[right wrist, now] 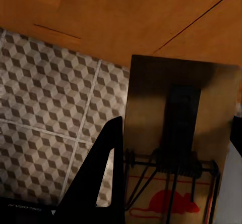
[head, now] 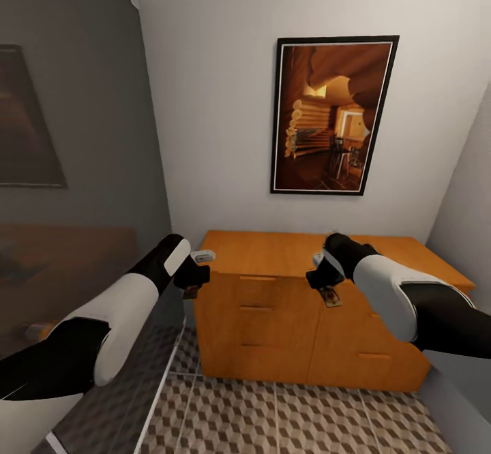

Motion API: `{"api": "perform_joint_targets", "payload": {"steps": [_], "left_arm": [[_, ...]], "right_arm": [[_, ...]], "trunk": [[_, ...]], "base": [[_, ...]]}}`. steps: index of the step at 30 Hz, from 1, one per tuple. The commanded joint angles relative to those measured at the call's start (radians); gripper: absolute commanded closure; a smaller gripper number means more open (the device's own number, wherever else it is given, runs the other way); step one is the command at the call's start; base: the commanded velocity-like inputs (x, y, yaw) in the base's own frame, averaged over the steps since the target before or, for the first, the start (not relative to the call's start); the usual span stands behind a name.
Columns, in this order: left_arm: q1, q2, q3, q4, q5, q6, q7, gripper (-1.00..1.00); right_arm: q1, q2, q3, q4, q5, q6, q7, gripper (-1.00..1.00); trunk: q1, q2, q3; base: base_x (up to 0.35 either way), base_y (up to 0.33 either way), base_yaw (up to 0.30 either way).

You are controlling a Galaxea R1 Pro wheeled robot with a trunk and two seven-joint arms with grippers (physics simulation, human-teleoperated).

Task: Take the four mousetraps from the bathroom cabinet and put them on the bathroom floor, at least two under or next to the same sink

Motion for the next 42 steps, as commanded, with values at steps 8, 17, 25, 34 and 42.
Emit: {"api": "perform_joint_targets", "payload": {"steps": [8,17,25,34,42], "left_arm": [[-0.001,-0.011,-0.007,0.037,0.008,0.003,0.004,1.0],[-0.001,-0.015,-0.007,0.159,0.006,-0.004,-0.013,1.0],[0.01,-0.04,-0.007,0.222,-0.001,-0.132,-0.052,1.0],[0.069,-0.042,-0.007,0.279,-0.027,-0.236,-0.057,1.0],[0.176,-0.041,-0.007,0.315,-0.047,-0.343,-0.088,1.0]], "right_arm": [[0.003,-0.002,-0.001,0.036,0.004,-0.092,0.007,1.0],[0.077,0.0,-0.004,0.038,0.002,-0.147,0.009,1.0],[0.121,0.009,-0.005,0.038,0.0,-0.194,0.009,1.0],[0.224,0.012,-0.007,0.039,-0.001,-0.29,0.006,1.0],[0.394,0.012,-0.007,0.039,-0.002,-0.384,0.006,1.0]], "trunk": [[-0.001,-0.001,-0.001],[-0.001,-0.001,-0.001],[-0.001,-0.001,-0.001],[-0.001,-0.001,-0.001],[-0.001,-0.001,-0.001]], "base": [[-0.345,0.0,0.0],[-0.345,0.0,0.0],[-0.345,0.0,0.0],[-0.346,0.0,0.0],[-0.345,0.054,0.0]]}}
